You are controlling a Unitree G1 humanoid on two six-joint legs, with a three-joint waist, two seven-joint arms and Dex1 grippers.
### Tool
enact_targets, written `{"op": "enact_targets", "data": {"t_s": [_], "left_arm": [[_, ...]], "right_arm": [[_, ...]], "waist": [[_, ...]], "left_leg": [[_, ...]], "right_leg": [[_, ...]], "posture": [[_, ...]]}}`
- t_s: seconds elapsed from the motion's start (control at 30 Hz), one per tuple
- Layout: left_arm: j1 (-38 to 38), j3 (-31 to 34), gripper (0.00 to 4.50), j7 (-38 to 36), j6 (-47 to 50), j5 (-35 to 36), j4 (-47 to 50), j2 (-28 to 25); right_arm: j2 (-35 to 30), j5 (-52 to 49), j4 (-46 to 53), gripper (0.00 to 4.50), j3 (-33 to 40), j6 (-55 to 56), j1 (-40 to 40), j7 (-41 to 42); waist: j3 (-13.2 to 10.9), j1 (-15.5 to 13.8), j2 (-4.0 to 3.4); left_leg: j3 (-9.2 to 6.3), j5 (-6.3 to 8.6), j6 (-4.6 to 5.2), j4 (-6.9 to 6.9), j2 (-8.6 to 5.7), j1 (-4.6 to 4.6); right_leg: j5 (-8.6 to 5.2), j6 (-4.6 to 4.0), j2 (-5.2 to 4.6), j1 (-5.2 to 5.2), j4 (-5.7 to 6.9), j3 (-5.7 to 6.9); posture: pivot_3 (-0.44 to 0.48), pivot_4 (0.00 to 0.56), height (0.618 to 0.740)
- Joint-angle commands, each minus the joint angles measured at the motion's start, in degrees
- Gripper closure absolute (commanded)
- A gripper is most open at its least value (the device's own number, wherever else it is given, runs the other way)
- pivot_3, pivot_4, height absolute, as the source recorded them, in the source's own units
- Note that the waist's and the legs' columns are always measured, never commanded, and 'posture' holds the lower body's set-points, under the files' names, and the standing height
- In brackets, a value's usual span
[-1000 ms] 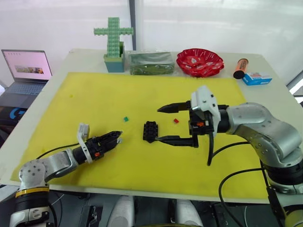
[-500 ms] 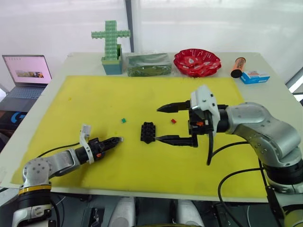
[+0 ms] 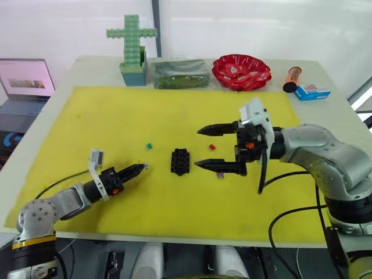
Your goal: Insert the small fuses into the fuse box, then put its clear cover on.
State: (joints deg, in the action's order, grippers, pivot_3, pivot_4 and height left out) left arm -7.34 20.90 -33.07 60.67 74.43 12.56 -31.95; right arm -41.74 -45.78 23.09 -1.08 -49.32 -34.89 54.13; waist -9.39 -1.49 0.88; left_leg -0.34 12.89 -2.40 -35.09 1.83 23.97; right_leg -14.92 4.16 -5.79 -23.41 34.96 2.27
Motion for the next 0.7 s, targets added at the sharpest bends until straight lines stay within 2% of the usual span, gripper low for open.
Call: {"op": "enact_targets", "data": {"t_s": [0.03, 0.1, 0.2, 0.3, 0.4, 0.5, 0.6, 0.63, 0.7], "left_arm": [[-7.09, -1.43, 4.46, -1.83, -2.09, 2.28, 3.13, 0.64], [-11.40, -2.49, 4.46, -3.10, -1.19, 5.08, 3.39, 1.19], [-14.72, -5.15, 4.46, -6.02, -3.87, 2.36, 6.38, 1.74], [-15.19, -7.85, 4.50, -9.93, -7.43, -2.32, 8.47, 1.60], [-13.95, -9.83, 4.50, -12.79, -10.10, -5.43, 9.52, 1.54], [-12.80, -11.50, 4.50, -14.90, -12.42, -8.23, 10.17, 1.52], [-13.00, -12.38, 4.50, -15.75, -13.87, -9.60, 9.89, 1.84], [-13.13, -12.77, 4.50, -16.22, -14.36, -10.16, 9.83, 1.83], [-13.41, -13.21, 4.50, -16.48, -14.79, -10.55, 9.70, 1.96]], "right_arm": [[-0.55, -4.01, -1.98, 0.00, 2.73, -2.85, -3.08, 1.39], [-0.44, -6.14, -2.95, 0.00, 3.11, -5.28, -3.64, 1.66], [0.46, -9.44, -4.07, 0.00, 4.16, -8.33, -3.87, 0.92], [2.04, -12.86, -5.57, 0.55, 5.72, -10.79, -4.74, -0.78], [2.57, -12.47, -5.17, 1.51, 5.35, -10.94, -5.12, -2.00], [3.36, -13.58, -4.47, 1.51, 5.24, -11.68, -5.12, -2.87], [4.21, -14.35, -3.98, 2.02, 5.48, -12.25, -5.04, -4.34], [4.29, -14.66, -3.72, 2.35, 5.50, -12.55, -4.99, -4.66], [4.31, -15.31, -3.27, 2.35, 5.56, -13.05, -4.92, -5.07]], "waist": [[-0.03, -0.34, -0.01], [-0.05, -0.45, 0.06], [-0.05, -0.45, 0.06], [-0.06, -0.21, 0.07], [-0.07, -0.12, 0.06], [-0.07, -0.01, 0.06], [-0.08, 0.02, 0.06], [-0.08, 0.04, 0.06], [-0.08, 0.09, 0.06]], "left_leg": [[0.06, 0.00, 0.01, 0.00, -0.05, 0.03], [0.10, 0.02, 0.10, -0.08, -0.16, 0.16], [0.21, 0.14, 0.30, -0.09, -0.23, 0.29], [0.29, 0.19, 0.39, -0.07, -0.23, 0.33], [0.22, 0.19, 0.40, -0.03, -0.14, 0.33], [0.15, 0.18, 0.40, -0.06, 0.04, 0.30], [0.06, 0.18, 0.40, -0.11, 0.18, 0.30], [0.05, 0.17, 0.40, -0.15, 0.19, 0.28], [0.03, 0.15, 0.38, -0.23, 0.19, 0.26]], "right_leg": [[0.00, 0.00, -0.07, 0.00, -0.04, -0.02], [0.01, 0.00, -0.04, 0.03, -0.21, -0.01], [0.06, 0.06, 0.15, 0.19, -0.63, 0.01], [0.38, 0.65, 0.22, 0.20, -0.71, 0.00], [0.46, 0.88, 0.39, 0.17, -0.70, 0.03], [0.49, 0.94, 0.61, 0.18, -0.69, 0.03], [0.47, 0.91, 0.78, 0.17, -0.66, 0.03], [0.43, 0.82, 0.79, 0.17, -0.62, 0.03], [0.45, 0.79, 0.79, 0.20, -0.58, 0.02]], "posture": [[0.000, 0.150, 0.740], [0.000, 0.150, 0.740], [0.000, 0.150, 0.740], [0.000, 0.150, 0.740], [0.000, 0.150, 0.740], [0.000, 0.150, 0.740], [0.000, 0.150, 0.740], [0.000, 0.150, 0.740], [0.000, 0.150, 0.740]]}}
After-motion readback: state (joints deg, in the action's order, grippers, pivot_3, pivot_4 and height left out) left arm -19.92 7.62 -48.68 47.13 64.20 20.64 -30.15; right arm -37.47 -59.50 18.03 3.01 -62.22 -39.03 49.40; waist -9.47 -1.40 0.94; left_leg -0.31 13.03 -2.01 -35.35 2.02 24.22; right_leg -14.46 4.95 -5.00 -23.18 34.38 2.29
